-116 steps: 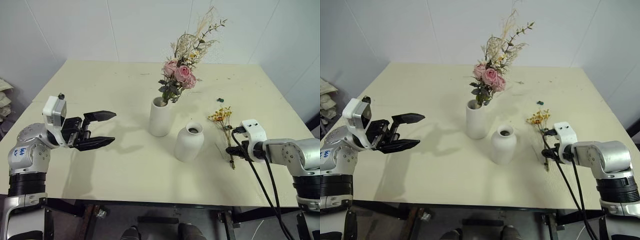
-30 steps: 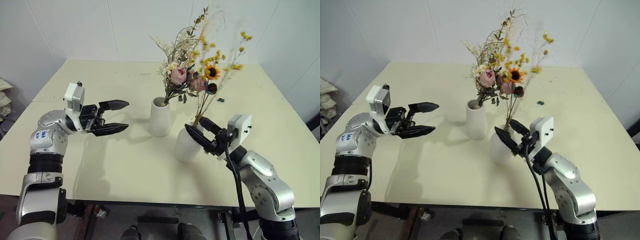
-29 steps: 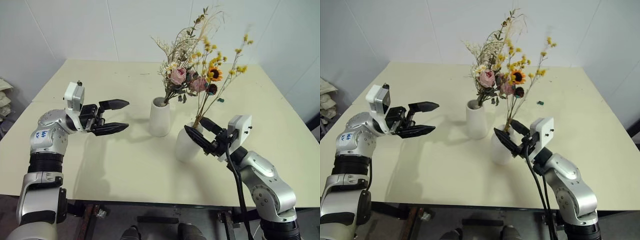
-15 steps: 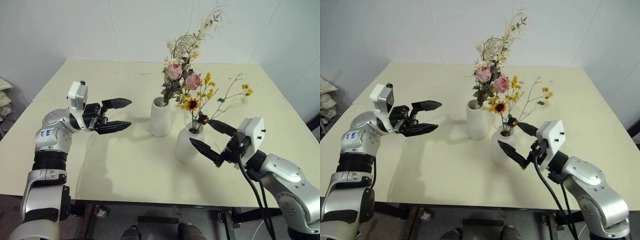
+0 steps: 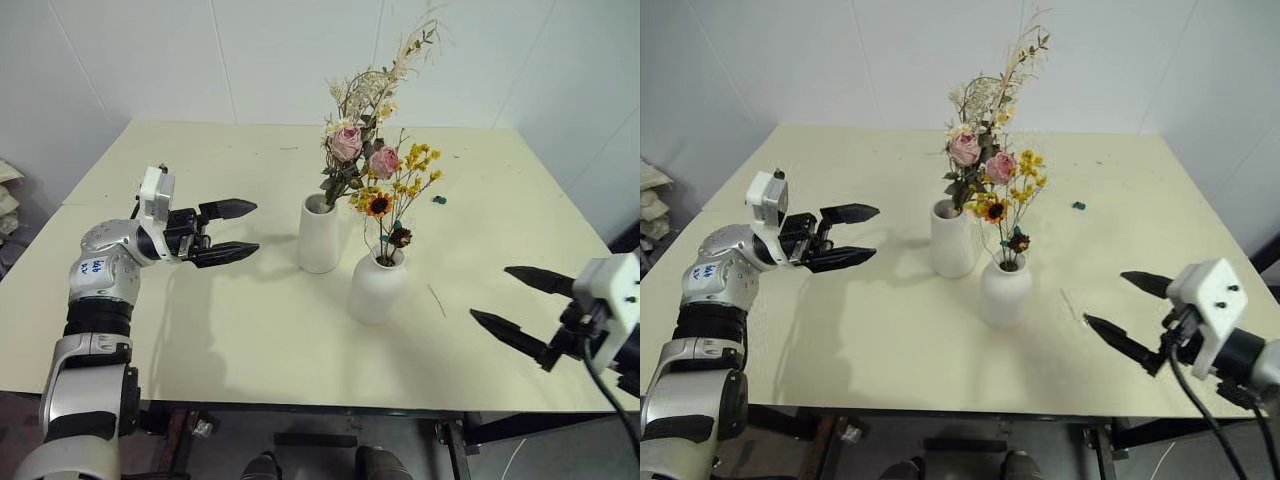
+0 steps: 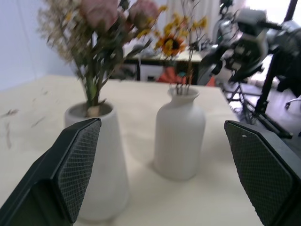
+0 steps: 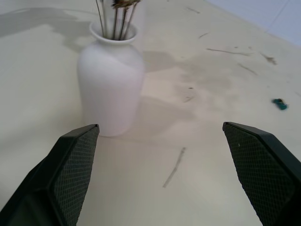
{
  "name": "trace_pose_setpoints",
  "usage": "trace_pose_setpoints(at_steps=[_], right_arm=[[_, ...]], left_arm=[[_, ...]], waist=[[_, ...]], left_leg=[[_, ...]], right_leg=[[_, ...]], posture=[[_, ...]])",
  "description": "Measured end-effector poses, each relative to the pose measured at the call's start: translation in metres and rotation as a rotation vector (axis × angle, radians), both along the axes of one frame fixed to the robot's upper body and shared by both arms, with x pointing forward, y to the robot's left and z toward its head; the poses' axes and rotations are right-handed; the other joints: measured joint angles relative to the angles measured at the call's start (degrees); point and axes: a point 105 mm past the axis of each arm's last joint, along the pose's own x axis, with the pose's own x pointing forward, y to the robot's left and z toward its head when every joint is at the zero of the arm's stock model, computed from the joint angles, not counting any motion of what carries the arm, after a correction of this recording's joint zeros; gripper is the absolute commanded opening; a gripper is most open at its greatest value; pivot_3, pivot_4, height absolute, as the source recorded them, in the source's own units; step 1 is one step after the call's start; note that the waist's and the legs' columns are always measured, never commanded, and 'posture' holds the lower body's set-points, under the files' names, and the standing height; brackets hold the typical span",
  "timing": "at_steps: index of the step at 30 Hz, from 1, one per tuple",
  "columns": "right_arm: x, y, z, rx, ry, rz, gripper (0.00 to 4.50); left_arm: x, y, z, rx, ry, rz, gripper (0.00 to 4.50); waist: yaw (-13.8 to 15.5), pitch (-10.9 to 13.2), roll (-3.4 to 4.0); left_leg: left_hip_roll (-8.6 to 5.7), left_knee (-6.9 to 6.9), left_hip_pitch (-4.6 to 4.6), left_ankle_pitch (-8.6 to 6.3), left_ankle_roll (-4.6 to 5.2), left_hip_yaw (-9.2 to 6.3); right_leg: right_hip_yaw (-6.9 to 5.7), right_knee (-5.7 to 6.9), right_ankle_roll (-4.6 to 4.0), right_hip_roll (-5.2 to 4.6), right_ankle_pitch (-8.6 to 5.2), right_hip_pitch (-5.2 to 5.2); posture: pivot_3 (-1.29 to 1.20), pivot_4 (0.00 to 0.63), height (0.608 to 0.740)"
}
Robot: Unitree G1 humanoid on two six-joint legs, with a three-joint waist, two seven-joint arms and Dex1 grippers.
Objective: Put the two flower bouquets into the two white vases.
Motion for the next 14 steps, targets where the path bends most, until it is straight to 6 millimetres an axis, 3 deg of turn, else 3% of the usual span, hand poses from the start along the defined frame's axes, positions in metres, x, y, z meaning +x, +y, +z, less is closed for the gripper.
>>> trace_pose_setpoints(at_steps=[5,10,14], right_arm=[[-0.007,-0.013,0.016,-0.004,-0.024,0.0,4.45],[-0.016,-0.026,0.019,-0.018,-0.012,-0.035,4.45],[-0.016,-0.025,0.021,-0.005,-0.024,-0.033,4.45]], left_arm=[[0.015,0.009,-0.003,0.009,0.036,0.122,4.5],[0.031,0.022,-0.004,0.036,0.045,0.268,4.5],[0.037,0.03,-0.007,0.045,0.059,0.347,4.5]], waist=[[0.19,0.01,-0.02],[0.37,0.01,-0.02],[-0.03,0.0,-0.04]], left_leg=[[0.0,0.04,-0.02,0.0,0.0,0.0],[-0.01,0.02,-0.05,-0.03,-0.02,0.0],[0.0,0.02,-0.03,-0.05,-0.04,0.05]], right_leg=[[0.0,-0.03,0.07,0.0,0.04,0.01],[0.0,-0.1,0.33,0.0,0.17,0.02],[0.03,-0.12,0.34,-0.01,0.18,0.02]], posture=[[0.0,0.15,0.74],[0.0,0.15,0.74],[0.0,0.15,0.74]])
